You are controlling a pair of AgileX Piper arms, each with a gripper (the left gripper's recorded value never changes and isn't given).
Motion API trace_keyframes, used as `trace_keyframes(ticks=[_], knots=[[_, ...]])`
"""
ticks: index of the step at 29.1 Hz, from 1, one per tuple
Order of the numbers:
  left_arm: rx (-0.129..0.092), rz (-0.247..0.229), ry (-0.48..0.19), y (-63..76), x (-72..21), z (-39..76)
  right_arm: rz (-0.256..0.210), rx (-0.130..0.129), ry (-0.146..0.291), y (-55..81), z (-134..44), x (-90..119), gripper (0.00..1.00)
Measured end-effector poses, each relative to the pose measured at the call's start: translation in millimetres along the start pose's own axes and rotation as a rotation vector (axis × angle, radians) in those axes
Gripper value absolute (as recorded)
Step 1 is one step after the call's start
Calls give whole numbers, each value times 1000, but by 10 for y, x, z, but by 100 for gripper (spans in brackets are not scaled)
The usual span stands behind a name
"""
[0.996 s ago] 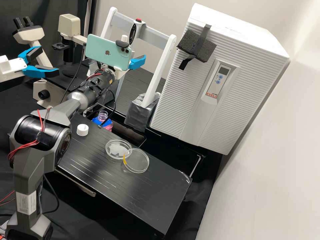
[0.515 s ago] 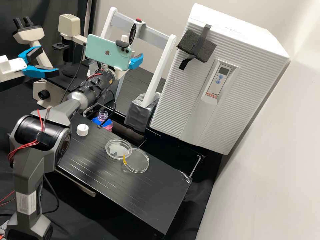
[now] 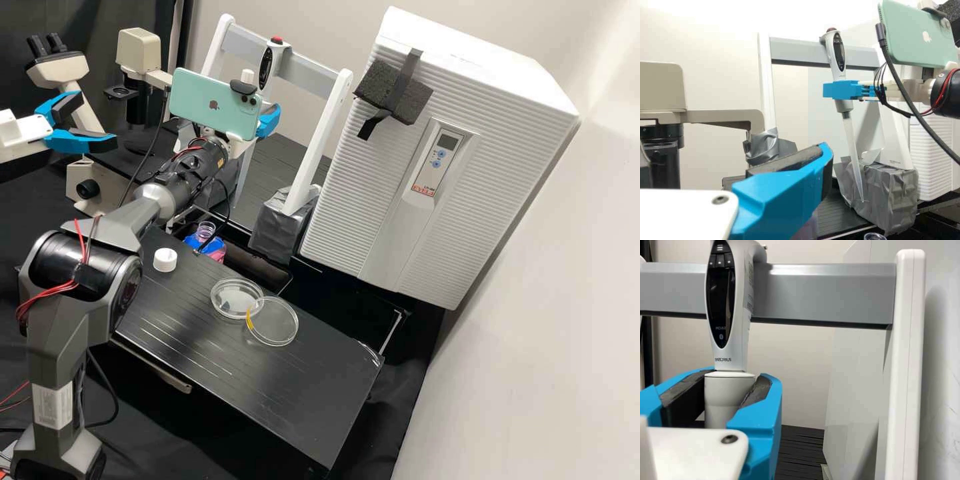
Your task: Use the pipette
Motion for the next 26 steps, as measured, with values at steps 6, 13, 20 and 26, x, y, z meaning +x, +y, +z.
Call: trace_keyframes(ticks=[6, 13, 20, 26], knots=[[3, 3, 10, 8, -3, -28, -5, 1, 1, -10, -6, -1, 0], [-3, 4, 15, 12, -5, -41, -21, 5, 10, -34, -59, -1, 0], [-8, 3, 16, 15, -7, -53, -31, 8, 15, -24, -95, -6, 0], [-11, 3, 16, 15, -7, -53, -23, 13, 31, 79, -176, -69, 0]])
